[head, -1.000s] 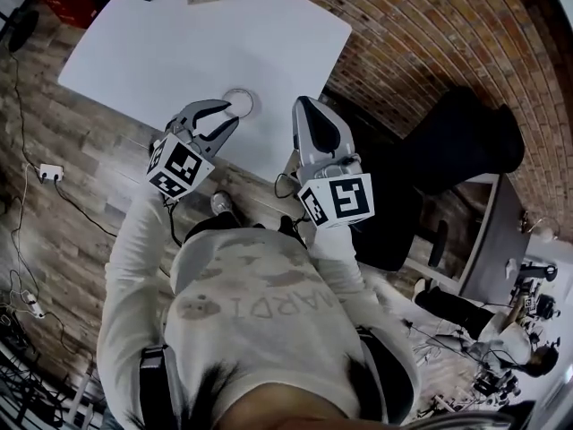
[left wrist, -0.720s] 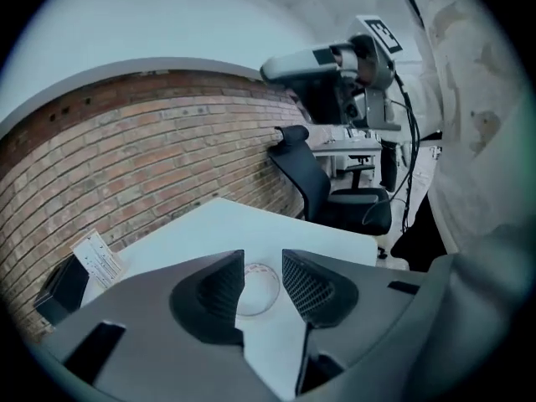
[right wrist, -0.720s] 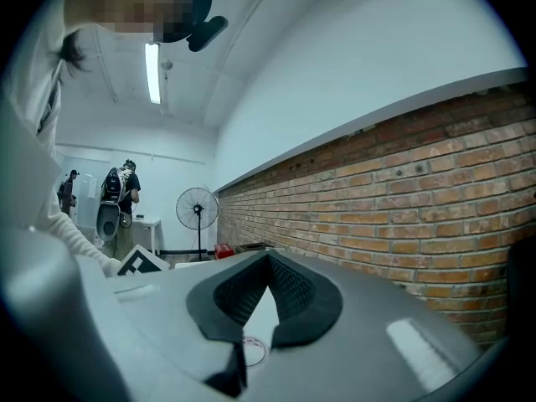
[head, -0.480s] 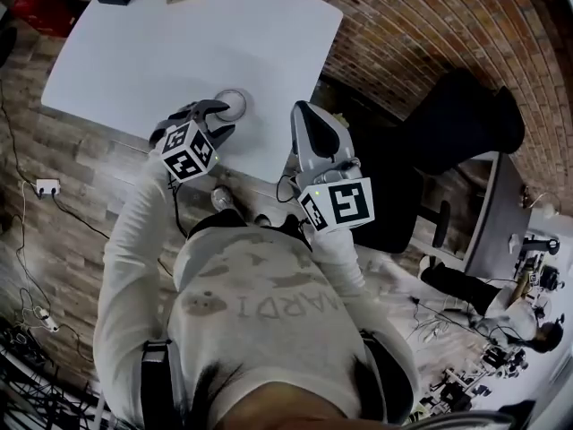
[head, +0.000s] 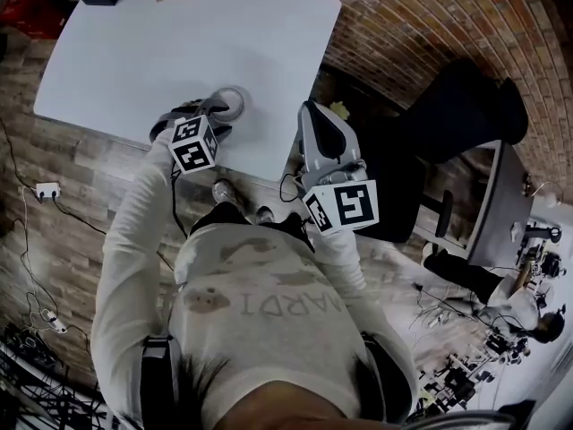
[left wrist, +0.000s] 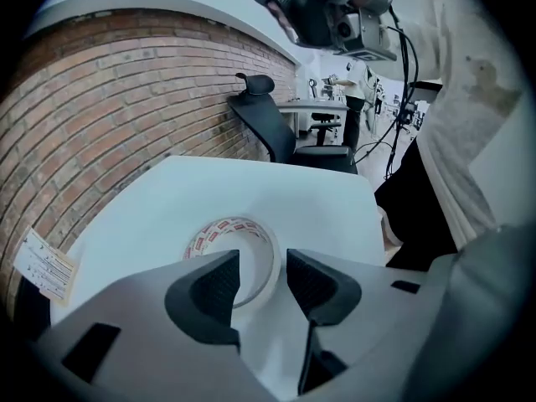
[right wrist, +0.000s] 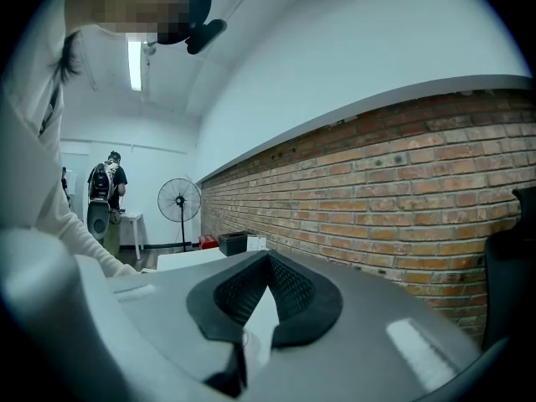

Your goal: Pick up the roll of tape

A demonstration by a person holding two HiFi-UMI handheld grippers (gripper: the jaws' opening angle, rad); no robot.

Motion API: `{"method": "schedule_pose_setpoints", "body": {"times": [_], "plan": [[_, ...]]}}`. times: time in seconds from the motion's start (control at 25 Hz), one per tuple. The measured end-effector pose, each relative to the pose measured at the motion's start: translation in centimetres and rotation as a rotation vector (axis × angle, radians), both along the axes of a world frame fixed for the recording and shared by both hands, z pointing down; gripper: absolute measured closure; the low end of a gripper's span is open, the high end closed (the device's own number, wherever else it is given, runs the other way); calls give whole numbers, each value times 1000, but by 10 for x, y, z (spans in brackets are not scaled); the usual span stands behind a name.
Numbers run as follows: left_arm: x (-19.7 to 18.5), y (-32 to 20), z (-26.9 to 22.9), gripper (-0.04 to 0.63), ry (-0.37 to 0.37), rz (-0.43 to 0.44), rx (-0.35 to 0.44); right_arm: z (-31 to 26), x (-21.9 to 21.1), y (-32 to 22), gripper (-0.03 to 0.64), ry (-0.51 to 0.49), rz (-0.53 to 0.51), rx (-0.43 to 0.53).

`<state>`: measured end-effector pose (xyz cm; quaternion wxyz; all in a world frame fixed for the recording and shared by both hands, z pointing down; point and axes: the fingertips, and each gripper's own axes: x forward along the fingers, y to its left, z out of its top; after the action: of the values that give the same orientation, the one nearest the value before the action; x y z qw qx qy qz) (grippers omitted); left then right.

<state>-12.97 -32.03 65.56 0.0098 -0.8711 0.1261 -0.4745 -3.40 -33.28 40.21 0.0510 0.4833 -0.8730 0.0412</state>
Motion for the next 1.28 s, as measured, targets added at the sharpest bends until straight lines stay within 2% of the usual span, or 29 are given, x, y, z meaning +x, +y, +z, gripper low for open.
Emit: {"method": "schedule_pose_setpoints", "body": {"times": [0.2, 0.4, 0.48, 0.76, 1.0, 1.28], "plan": [[0, 3, 5, 463, 21, 6, -60, 5, 1, -3, 606, -3, 11, -10], [2, 5, 5, 520, 12, 19, -70, 5, 2, -2, 606, -4, 10, -8], [2, 4, 5, 537, 16, -1, -67, 4, 2, -2, 606, -6, 8, -6], [-1, 0, -4, 543, 84, -160, -56, 2, 0, 1, 606, -11, -8, 2], [-4, -2, -39, 544, 245, -364, -68, -3, 1, 5, 606, -17, -33, 11], [-16, 6, -87, 543, 398, -536, 5, -9, -2, 13, 606, -28, -85, 24]]}}
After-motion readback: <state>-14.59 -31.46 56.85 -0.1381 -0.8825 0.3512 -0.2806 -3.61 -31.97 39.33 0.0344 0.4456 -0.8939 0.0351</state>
